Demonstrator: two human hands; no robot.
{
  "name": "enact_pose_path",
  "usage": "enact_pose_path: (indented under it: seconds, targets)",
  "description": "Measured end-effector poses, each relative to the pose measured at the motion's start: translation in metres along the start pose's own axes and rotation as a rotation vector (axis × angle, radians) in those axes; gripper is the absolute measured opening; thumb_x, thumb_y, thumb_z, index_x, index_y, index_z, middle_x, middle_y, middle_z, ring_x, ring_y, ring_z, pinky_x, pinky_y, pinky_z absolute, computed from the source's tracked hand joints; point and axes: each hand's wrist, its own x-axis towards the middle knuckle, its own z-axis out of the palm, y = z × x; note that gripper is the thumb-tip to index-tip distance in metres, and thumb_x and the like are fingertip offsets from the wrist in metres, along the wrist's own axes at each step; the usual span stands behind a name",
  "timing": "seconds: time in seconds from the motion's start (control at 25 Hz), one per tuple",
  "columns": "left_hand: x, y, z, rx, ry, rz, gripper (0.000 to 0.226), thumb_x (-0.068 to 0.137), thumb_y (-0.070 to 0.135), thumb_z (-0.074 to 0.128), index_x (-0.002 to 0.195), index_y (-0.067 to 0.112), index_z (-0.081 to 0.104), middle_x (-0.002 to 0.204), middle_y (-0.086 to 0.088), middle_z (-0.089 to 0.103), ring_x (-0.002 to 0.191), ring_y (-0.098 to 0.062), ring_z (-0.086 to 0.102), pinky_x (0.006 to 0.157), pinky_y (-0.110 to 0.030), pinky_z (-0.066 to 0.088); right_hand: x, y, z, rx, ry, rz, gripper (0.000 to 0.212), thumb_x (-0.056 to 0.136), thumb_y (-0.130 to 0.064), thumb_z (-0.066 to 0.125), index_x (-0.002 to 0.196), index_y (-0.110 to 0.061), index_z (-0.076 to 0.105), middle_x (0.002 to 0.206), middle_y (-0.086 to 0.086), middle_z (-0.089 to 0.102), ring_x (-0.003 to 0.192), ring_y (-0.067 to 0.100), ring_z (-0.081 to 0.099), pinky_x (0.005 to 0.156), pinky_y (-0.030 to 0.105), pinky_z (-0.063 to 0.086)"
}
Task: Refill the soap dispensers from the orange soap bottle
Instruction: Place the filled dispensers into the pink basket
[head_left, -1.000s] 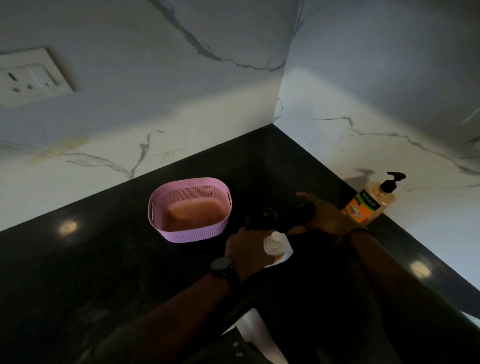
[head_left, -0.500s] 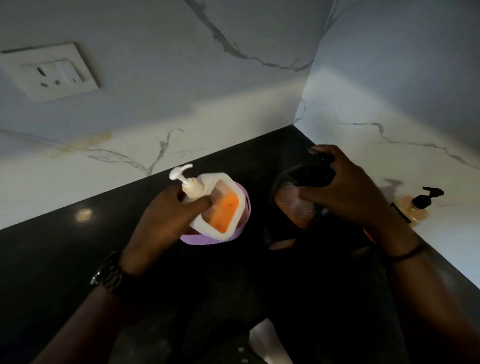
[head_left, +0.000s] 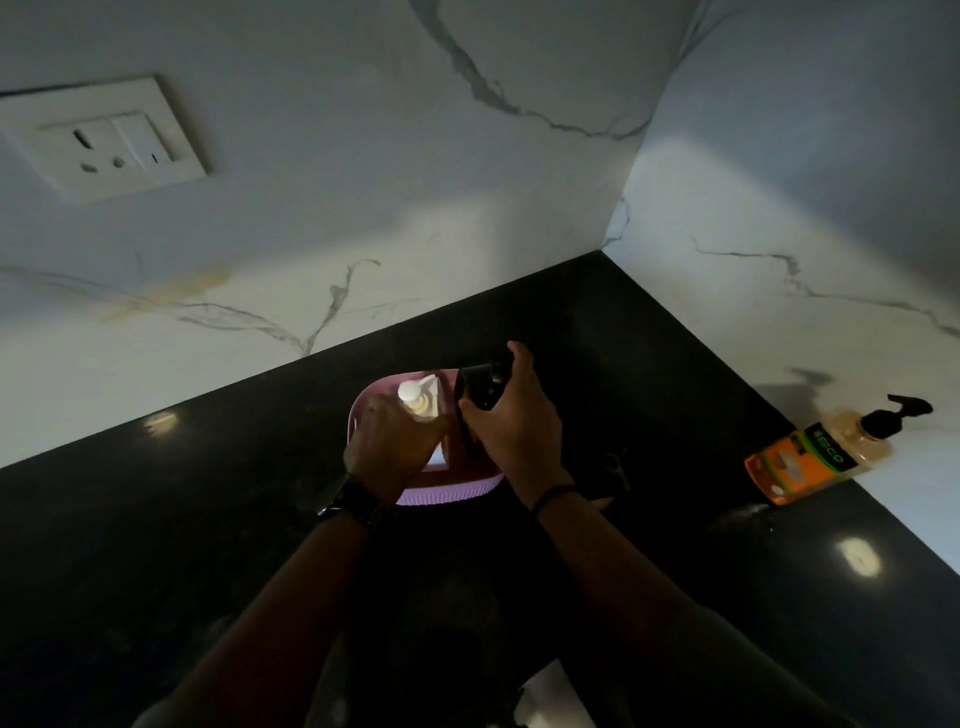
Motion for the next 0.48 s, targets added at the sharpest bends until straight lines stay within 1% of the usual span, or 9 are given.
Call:
enact_pose_path:
  seconds: [0.08, 0.12, 0.16, 0.2, 0.24, 0.28, 0.36, 0.4, 0.48]
  targets:
    - [0.003, -0.003, 0.006, 0.014, 0.035, 0.016, 0.058, 0.093, 0.043, 0.065, 0.138, 0.01, 0.052, 0.135, -0.014, 0.06, 0.123, -0.027, 0.057, 0.087, -0.018, 0.039, 0.0, 0.006, 0.009, -0.02, -0.007, -0.004, 0.094, 0.079, -0.044, 0.075, 0.151, -0.025, 0.018, 0.147, 0.002, 0.048, 0.131, 0.021, 0.051, 0.102, 0.039, 0.048]
    - [0.005, -0.004, 0.008, 0.025, 0.017, 0.037, 0.054, 0.094, 0.041, 0.063, 0.137, 0.01, 0.053, 0.134, -0.014, 0.061, 0.123, -0.027, 0.057, 0.086, -0.013, 0.035, -0.001, 0.008, 0.012, -0.023, -0.01, -0.005, 0.093, 0.08, -0.044, 0.075, 0.152, -0.024, 0.019, 0.147, 0.002, 0.047, 0.131, 0.021, 0.051, 0.102, 0.037, 0.048]
    - [0.006, -0.005, 0.01, 0.036, -0.015, 0.062, 0.054, 0.097, 0.04, 0.06, 0.14, 0.01, 0.051, 0.137, -0.013, 0.059, 0.127, -0.026, 0.055, 0.09, -0.012, 0.03, -0.001, 0.009, 0.015, -0.023, -0.012, -0.007, 0.092, 0.08, -0.044, 0.074, 0.151, -0.023, 0.019, 0.147, 0.002, 0.047, 0.131, 0.021, 0.051, 0.102, 0.037, 0.047]
    - [0.007, -0.009, 0.013, 0.036, -0.043, 0.069, 0.059, 0.097, 0.044, 0.057, 0.143, 0.011, 0.047, 0.142, -0.013, 0.055, 0.132, -0.025, 0.051, 0.096, -0.015, 0.026, -0.002, 0.01, 0.017, -0.026, -0.013, -0.01, 0.092, 0.08, -0.044, 0.074, 0.151, -0.023, 0.02, 0.147, 0.003, 0.047, 0.131, 0.021, 0.05, 0.102, 0.036, 0.046]
    - [0.01, -0.01, 0.015, 0.033, -0.044, 0.055, 0.068, 0.093, 0.053, 0.055, 0.145, 0.011, 0.046, 0.145, -0.013, 0.052, 0.134, -0.027, 0.049, 0.101, -0.019, 0.026, -0.002, 0.012, 0.019, -0.03, -0.012, -0.012, 0.092, 0.081, -0.043, 0.074, 0.151, -0.022, 0.02, 0.147, 0.003, 0.047, 0.132, 0.021, 0.05, 0.102, 0.036, 0.047]
    - [0.01, -0.009, 0.016, 0.008, -0.011, 0.0, 0.076, 0.086, 0.06, 0.055, 0.143, 0.01, 0.048, 0.142, -0.014, 0.054, 0.131, -0.03, 0.051, 0.103, -0.026, 0.032, -0.002, 0.013, 0.021, -0.034, -0.012, -0.011, 0.091, 0.081, -0.043, 0.074, 0.151, -0.022, 0.02, 0.147, 0.003, 0.047, 0.132, 0.021, 0.05, 0.102, 0.036, 0.047]
    - [0.012, -0.003, 0.019, -0.048, 0.097, -0.105, 0.077, 0.077, 0.056, 0.068, 0.134, 0.006, 0.054, 0.131, -0.016, 0.059, 0.121, -0.035, 0.057, 0.1, -0.042, 0.045, -0.001, 0.017, 0.024, -0.05, -0.01, 0.001, 0.091, 0.081, -0.043, 0.074, 0.151, -0.021, 0.021, 0.146, 0.003, 0.048, 0.131, 0.021, 0.051, 0.1, 0.036, 0.047]
    - [0.013, -0.002, 0.022, -0.069, 0.113, -0.127, 0.076, 0.076, 0.052, 0.073, 0.133, 0.005, 0.054, 0.13, -0.017, 0.06, 0.119, -0.037, 0.058, 0.099, -0.047, 0.047, -0.001, 0.018, 0.026, -0.065, -0.01, 0.009, 0.09, 0.081, -0.044, 0.074, 0.15, -0.021, 0.021, 0.145, 0.004, 0.049, 0.13, 0.021, 0.051, 0.099, 0.036, 0.048]
    - [0.013, -0.001, 0.025, -0.092, 0.09, -0.129, 0.08, 0.073, 0.052, 0.073, 0.135, 0.006, 0.052, 0.13, -0.018, 0.06, 0.118, -0.038, 0.058, 0.099, -0.051, 0.048, -0.002, 0.021, 0.028, -0.091, -0.014, 0.013, 0.089, 0.081, -0.044, 0.074, 0.15, -0.021, 0.023, 0.143, 0.004, 0.05, 0.129, 0.021, 0.052, 0.098, 0.035, 0.048]
